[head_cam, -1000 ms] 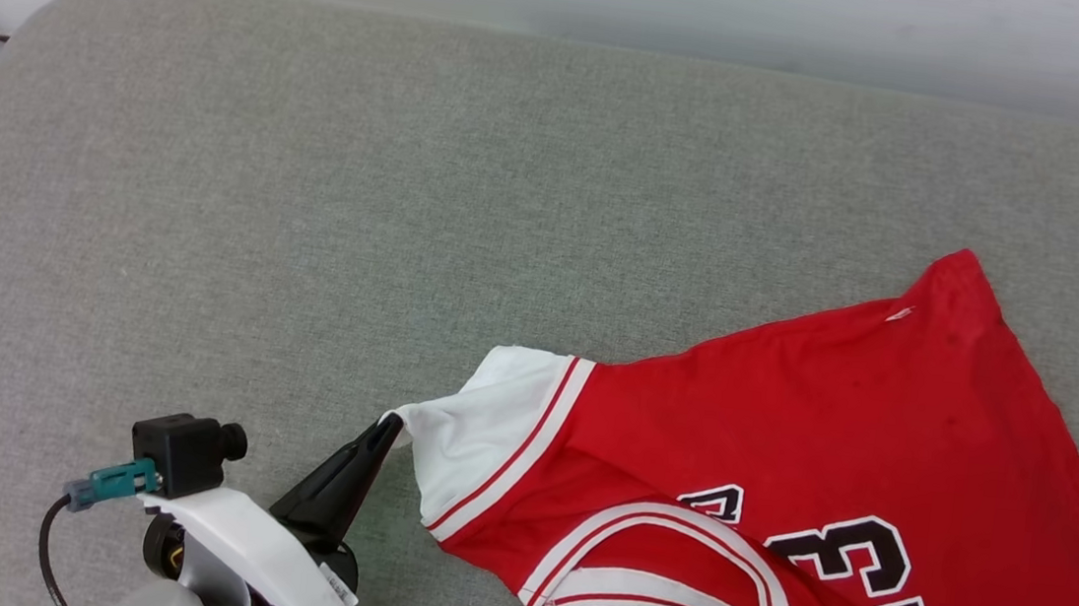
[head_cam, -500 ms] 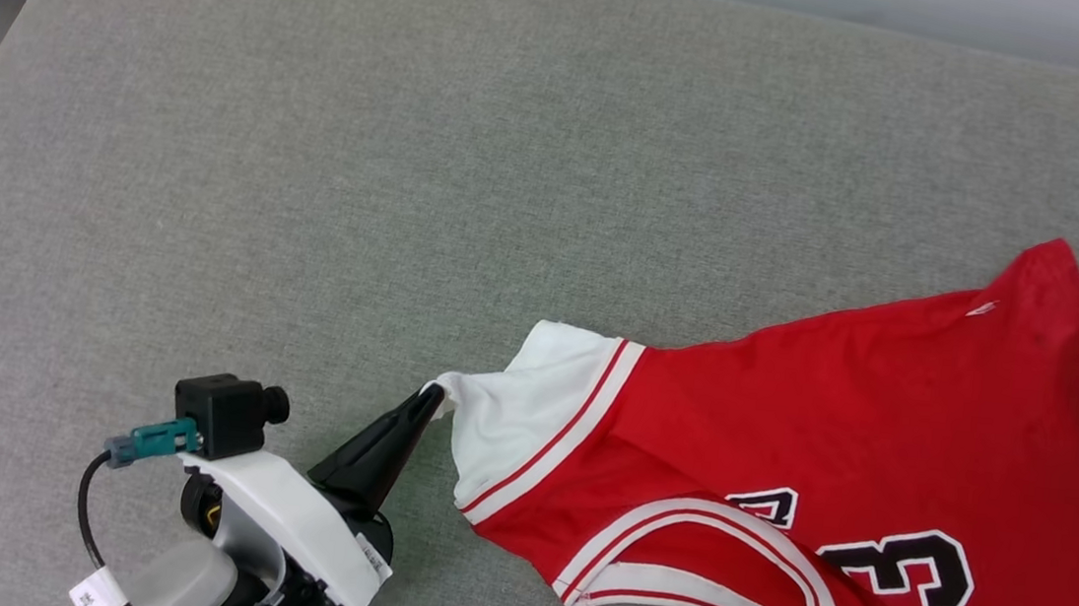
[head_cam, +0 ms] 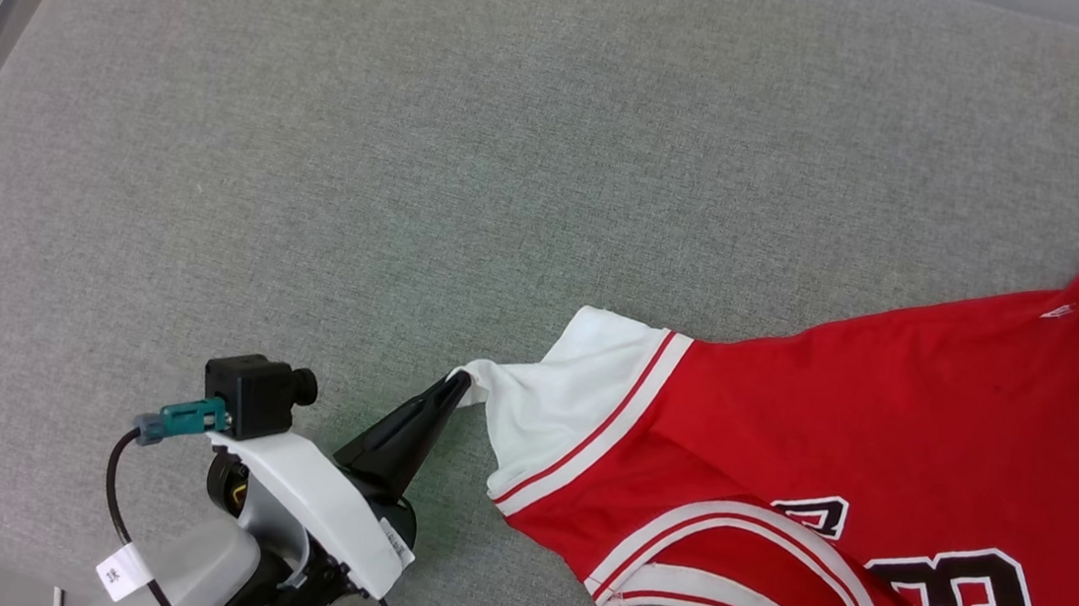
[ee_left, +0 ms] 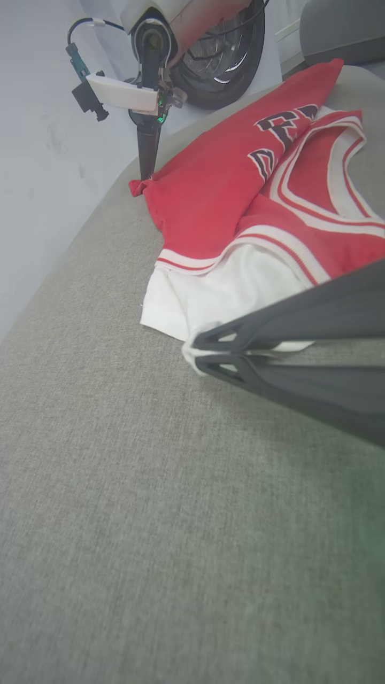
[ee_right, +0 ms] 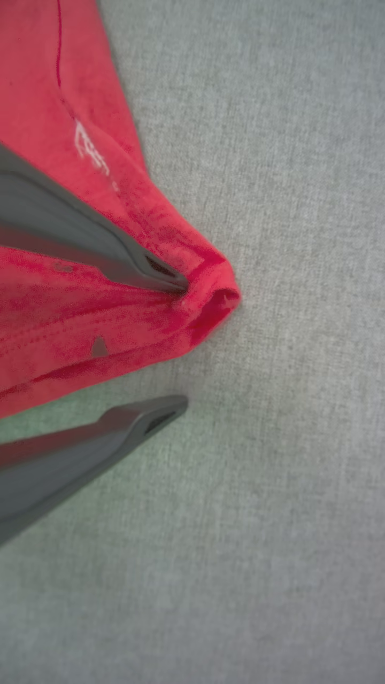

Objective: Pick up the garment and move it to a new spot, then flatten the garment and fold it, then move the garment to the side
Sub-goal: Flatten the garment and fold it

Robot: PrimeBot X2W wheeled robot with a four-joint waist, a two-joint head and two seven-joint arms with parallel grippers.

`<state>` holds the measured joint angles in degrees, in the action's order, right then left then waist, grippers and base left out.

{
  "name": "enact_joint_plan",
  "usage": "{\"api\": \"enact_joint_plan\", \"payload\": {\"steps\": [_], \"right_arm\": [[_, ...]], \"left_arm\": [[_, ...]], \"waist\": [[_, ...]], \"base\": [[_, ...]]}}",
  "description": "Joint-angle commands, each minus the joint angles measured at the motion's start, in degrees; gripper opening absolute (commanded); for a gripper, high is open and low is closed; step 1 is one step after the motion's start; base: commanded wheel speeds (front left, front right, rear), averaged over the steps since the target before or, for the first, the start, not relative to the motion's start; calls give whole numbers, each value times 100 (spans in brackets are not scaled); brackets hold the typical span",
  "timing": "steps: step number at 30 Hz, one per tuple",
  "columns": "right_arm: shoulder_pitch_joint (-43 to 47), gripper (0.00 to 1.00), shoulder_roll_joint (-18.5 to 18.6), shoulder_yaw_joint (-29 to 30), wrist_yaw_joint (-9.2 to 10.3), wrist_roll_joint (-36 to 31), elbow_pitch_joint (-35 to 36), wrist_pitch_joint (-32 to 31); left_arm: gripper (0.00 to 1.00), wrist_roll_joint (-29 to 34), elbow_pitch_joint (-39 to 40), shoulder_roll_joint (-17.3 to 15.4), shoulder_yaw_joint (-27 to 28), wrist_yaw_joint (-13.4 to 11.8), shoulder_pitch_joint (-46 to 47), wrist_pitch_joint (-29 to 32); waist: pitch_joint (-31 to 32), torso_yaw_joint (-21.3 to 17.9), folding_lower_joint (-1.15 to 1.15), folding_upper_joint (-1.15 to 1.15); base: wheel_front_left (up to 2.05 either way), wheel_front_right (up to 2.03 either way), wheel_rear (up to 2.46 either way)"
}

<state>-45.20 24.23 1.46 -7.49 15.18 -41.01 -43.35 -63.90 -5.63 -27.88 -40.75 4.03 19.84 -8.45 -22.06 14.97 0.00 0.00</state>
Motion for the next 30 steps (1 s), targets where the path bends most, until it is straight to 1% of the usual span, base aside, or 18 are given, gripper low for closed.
{"api": "enact_joint_plan", "payload": {"steps": [1, 2, 3, 4, 6, 11, 16, 19, 25, 27, 30], "right_arm": [[65, 85, -142, -186, 0, 62, -177, -31], [74, 44, -140, -314, -8, 91, -247, -49], [67, 9, -112, -443, -8, 127, -292, -20], [69, 0, -74, -534, -7, 152, -351, -24], [68, 0, 25, -691, -4, 234, -478, -61], [-26, 0, 251, -879, 6, 398, -585, 204], [-146, 0, 323, -955, 6, 680, -552, 559], [-218, 0, 361, -1060, 5, 904, -399, 826], [-397, 0, 410, -1209, 5, 1253, -199, 1187], [-481, 0, 363, -1228, 5, 1403, -131, 1262], [-667, 0, 210, -1143, 3, 1896, 36, 1361]], "left_arm": [[0, 16, -14, 36, -15, 32, 104, 2], [0, 15, -34, 44, -19, 42, 107, 3], [0, 14, -54, 55, -33, 50, 120, 15], [0, 12, -67, 62, -37, 57, 135, 13], [0, 4, -102, 62, -42, 62, 162, 20], [0, -25, -200, 45, -18, 80, 162, -14], [0, -61, -269, 1, 42, 93, 140, -68], [0, -55, -242, -54, 119, 59, 181, -115], [0, 39, -34, -331, 349, -102, 325, -162], [0, 68, 49, -441, 453, -170, 448, -144], [0, 124, 169, -621, 644, -283, 738, -93]], "waist": [[-26, 17, 0, 0], [-37, 19, 0, 0], [-47, 22, 0, 0], [-51, 21, 0, 0], [-46, 9, 0, 0], [45, -71, 0, 0], [200, -195, 0, 0], [312, -281, 0, 0], [580, -517, 0, 0], [669, -597, 0, 0], [778, -703, 0, 0]], "base": [[0, 0, 0], [0, 0, 0], [0, 0, 0], [0, 0, 0], [0, 0, 0], [0, 0, 0], [0, 0, 0], [0, 0, 0], [0, 0, 0], [0, 0, 0], [0, 0, 0]]}}
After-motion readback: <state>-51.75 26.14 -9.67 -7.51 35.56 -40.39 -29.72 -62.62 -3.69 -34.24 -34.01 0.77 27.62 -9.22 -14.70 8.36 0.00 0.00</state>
